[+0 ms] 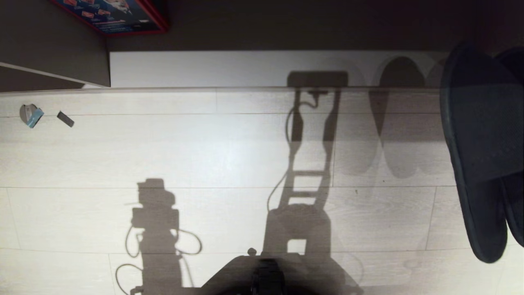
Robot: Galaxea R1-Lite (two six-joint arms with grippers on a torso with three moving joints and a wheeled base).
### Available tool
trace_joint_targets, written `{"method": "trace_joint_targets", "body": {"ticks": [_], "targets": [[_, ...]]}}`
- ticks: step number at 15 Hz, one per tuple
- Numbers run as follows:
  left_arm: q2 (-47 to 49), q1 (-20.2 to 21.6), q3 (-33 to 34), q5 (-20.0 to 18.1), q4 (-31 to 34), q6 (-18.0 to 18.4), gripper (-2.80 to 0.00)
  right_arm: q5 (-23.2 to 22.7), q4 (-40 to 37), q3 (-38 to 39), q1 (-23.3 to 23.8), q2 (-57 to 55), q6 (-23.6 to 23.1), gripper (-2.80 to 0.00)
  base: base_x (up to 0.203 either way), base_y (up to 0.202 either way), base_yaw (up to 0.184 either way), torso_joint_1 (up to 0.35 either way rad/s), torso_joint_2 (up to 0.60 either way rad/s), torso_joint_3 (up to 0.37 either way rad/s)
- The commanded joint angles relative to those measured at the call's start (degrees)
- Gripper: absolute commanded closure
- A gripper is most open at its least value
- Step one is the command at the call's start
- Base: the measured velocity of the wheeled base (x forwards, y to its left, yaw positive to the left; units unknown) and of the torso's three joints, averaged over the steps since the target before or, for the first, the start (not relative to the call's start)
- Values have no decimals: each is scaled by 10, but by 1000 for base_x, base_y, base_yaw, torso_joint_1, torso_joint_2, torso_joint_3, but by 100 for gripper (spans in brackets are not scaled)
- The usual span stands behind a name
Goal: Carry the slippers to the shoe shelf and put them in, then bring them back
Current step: Place the slippers into the shoe cabinet
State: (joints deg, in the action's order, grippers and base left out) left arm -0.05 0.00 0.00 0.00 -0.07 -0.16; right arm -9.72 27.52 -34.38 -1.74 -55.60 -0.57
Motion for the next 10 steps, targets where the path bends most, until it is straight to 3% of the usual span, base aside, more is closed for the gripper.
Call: {"method": "trace_joint_targets", "body": {"ticks": [1, 7, 10], "targets": [[0, 0, 0, 0, 0, 0, 0, -3, 56, -34, -25, -99, -1, 0, 0, 0, 0, 0, 0, 0], [0, 0, 0, 0, 0, 0, 0, 4, 87, -36, -33, -122, -4, 0, 0, 0, 0, 0, 0, 0], [0, 0, 0, 0, 0, 0, 0, 34, 128, -35, -34, -153, -5, 0, 0, 0, 0, 0, 0, 0]]}}
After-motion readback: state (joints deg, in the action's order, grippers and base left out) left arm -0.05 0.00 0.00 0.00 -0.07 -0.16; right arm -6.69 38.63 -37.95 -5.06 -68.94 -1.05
